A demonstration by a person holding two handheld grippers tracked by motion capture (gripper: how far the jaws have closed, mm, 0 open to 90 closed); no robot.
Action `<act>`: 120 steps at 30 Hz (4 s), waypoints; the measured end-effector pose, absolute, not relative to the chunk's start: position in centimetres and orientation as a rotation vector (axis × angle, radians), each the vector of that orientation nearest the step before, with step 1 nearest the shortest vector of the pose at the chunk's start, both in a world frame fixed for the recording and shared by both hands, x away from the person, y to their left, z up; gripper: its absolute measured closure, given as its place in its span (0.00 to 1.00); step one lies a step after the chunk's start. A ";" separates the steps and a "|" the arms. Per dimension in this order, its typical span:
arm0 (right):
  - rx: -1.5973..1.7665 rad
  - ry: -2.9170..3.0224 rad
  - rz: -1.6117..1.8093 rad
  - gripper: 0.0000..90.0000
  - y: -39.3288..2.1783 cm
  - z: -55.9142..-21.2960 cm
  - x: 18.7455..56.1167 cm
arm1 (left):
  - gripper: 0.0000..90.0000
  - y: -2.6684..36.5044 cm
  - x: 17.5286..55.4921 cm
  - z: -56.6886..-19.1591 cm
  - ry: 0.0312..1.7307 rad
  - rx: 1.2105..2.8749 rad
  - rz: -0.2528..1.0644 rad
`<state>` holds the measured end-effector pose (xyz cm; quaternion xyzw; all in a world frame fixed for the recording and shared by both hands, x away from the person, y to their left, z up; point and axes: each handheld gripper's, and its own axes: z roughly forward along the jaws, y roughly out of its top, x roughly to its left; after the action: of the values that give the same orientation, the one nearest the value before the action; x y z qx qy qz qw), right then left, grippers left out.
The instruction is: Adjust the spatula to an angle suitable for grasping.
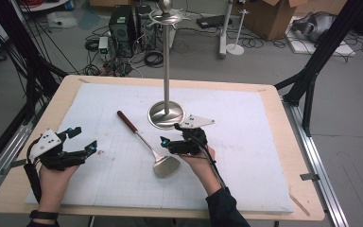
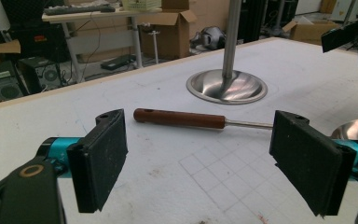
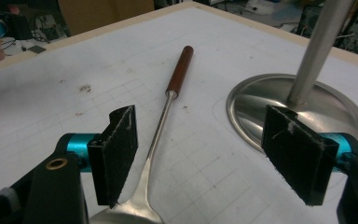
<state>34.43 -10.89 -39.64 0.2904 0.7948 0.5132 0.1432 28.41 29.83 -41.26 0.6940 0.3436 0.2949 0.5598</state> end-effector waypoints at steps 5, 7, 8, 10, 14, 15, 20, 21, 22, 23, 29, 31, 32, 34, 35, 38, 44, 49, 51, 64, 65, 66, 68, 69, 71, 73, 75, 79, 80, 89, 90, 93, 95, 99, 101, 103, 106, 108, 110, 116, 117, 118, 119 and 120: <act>0.826 2.327 1.463 0.29 -9.6 -39.9 34.6 | 0.22 29.7 28.3 -41.3 0.807 1.639 0.691; 0.814 2.339 1.457 0.29 -9.1 -40.0 34.7 | 0.22 29.7 28.3 -41.3 0.808 1.642 0.688; 0.813 2.342 1.458 0.29 -8.9 -40.0 34.7 | 0.22 29.7 28.3 -41.4 0.809 1.641 0.686; 0.809 2.349 1.454 0.29 -8.4 -40.1 34.7 | 0.22 29.6 28.3 -41.4 0.806 1.645 0.687; 0.817 2.372 1.431 0.30 -7.6 -40.6 34.9 | 0.22 29.4 28.2 -41.4 0.801 1.650 0.685; 0.817 2.382 1.419 0.30 -7.5 -40.7 35.0 | 0.22 29.4 28.1 -41.4 0.801 1.652 0.684; 0.809 2.440 1.367 0.31 -6.2 -41.2 35.6 | 0.22 29.4 28.2 -41.5 0.805 1.652 0.680; 0.813 2.450 1.354 0.31 -6.0 -41.4 35.6 | 0.22 29.4 28.2 -41.6 0.807 1.652 0.677; 0.804 2.461 1.331 0.31 -5.7 -41.5 35.7 | 0.22 29.4 28.2 -41.6 0.804 1.653 0.675; 0.802 2.468 1.318 0.31 -5.4 -41.6 35.8 | 0.22 29.4 28.2 -41.6 0.804 1.653 0.677; 0.799 2.509 1.236 0.33 -3.9 -41.9 35.9 | 0.22 29.3 28.2 -41.5 0.801 1.657 0.676; 0.777 2.530 1.206 0.34 -3.4 -42.0 36.0 | 0.22 29.3 28.2 -41.5 0.797 1.660 0.678; 0.777 2.550 1.145 0.34 -2.9 -42.0 36.1 | 0.22 29.3 28.1 -41.5 0.797 1.659 0.679; 0.749 2.535 1.112 0.37 -2.5 -42.0 36.0 | 0.22 29.3 28.1 -41.4 0.796 1.658 0.678; 0.749 2.535 1.112 0.37 -2.5 -42.0 36.0 | 0.22 29.3 28.1 -41.4 0.797 1.655 0.676; 0.744 2.579 1.087 0.39 -2.2 -42.3 36.1 | 0.22 29.3 28.1 -41.5 0.795 1.653 0.674; 0.730 2.598 1.012 0.45 -1.9 -42.8 36.3 | 0.22 29.2 28.2 -41.5 0.796 1.658 0.670; 0.754 2.620 0.990 0.54 -2.0 -43.0 36.5 | 0.22 29.1 28.2 -41.6 0.797 1.659 0.669; 0.780 2.629 0.990 0.59 -2.1 -43.0 36.6 | 0.22 29.1 28.2 -41.6 0.799 1.661 0.669; 0.777 2.664 0.927 0.78 -1.6 -43.3 36.6 | 0.22 29.1 28.3 -41.7 0.802 1.670 0.665; 0.777 2.664 0.927 0.78 -1.6 -43.3 36.6 | 0.22 29.1 28.3 -41.7 0.801 1.673 0.665; 0.777 2.668 0.923 0.79 -1.6 -43.3 36.5 | 0.22 29.1 28.3 -41.7 0.801 1.675 0.666; 0.778 2.672 0.922 0.81 -1.5 -43.3 36.5 | 0.22 29.0 28.3 -41.7 0.802 1.674 0.667; 0.781 2.673 0.926 0.83 -1.6 -43.3 36.6 | 0.22 29.1 28.3 -41.7 0.801 1.678 0.665; 0.808 2.680 0.947 0.84 -1.7 -43.3 36.7 | 0.22 29.1 28.3 -41.7 0.803 1.677 0.667; 0.834 2.681 0.960 0.85 -1.8 -43.3 36.8 | 0.22 29.1 28.3 -41.7 0.805 1.678 0.666; 0.844 2.683 0.966 0.88 -1.9 -43.3 36.9 | 0.22 29.0 28.3 -41.7 0.808 1.678 0.667; 0.824 2.688 0.955 0.93 -2.0 -43.1 36.8 | 0.23 29.0 28.3 -41.7 0.809 1.679 0.666; 0.808 2.685 0.937 0.93 -1.9 -43.1 36.8 | 0.23 29.0 28.3 -41.7 0.811 1.678 0.664; 0.845 2.660 0.981 0.93 -2.6 -42.6 36.8 | 0.23 29.2 28.2 -41.6 0.810 1.671 0.671; 0.844 2.650 0.999 0.93 -2.7 -42.4 36.7 | 0.23 29.2 28.2 -41.6 0.811 1.671 0.671; 0.854 2.626 1.065 0.93 -3.3 -41.8 36.6 | 0.23 29.2 28.2 -41.6 0.814 1.671 0.669; 0.855 2.610 1.107 0.93 -3.8 -41.4 36.6 | 0.23 29.1 28.3 -41.6 0.808 1.673 0.672; 0.852 2.579 1.171 0.93 -4.6 -40.7 36.4 | 0.23 29.0 28.2 -41.6 0.809 1.673 0.671; 0.854 2.570 1.196 0.93 -5.0 -40.5 36.3 | 0.23 29.0 28.2 -41.6 0.810 1.674 0.672; 0.855 2.555 1.225 0.93 -5.4 -40.2 36.1 | 0.23 29.1 28.2 -41.6 0.809 1.673 0.673; 0.851 2.534 1.266 0.93 -6.0 -39.9 35.9 | 0.23 29.1 28.2 -41.6 0.807 1.675 0.675; 0.857 2.518 1.290 0.93 -6.4 -39.7 35.8 | 0.23 29.1 28.2 -41.6 0.811 1.671 0.674; 0.844 2.503 1.313 0.93 -6.8 -39.5 35.7 | 0.23 29.1 28.2 -41.6 0.811 1.672 0.674; 0.849 2.471 1.358 0.93 -7.9 -39.1 35.2 | 0.23 29.1 28.2 -41.7 0.815 1.670 0.672; 0.852 2.468 1.366 0.93 -8.1 -39.0 35.1 | 0.23 29.1 28.2 -41.7 0.815 1.670 0.670; 0.850 2.465 1.373 0.93 -8.3 -38.9 35.0 | 0.23 29.1 28.2 -41.7 0.815 1.672 0.671; 0.846 2.459 1.382 0.93 -8.5 -38.8 35.0 | 0.23 29.1 28.2 -41.7 0.814 1.674 0.672; 0.847 2.453 1.389 0.93 -8.7 -38.7 34.9 | 0.23 29.0 28.3 -41.7 0.811 1.676 0.673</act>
<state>34.87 -8.69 -38.72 0.2863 0.8293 0.4696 0.0990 28.25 29.04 -41.71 0.7077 0.3425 0.2843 0.5487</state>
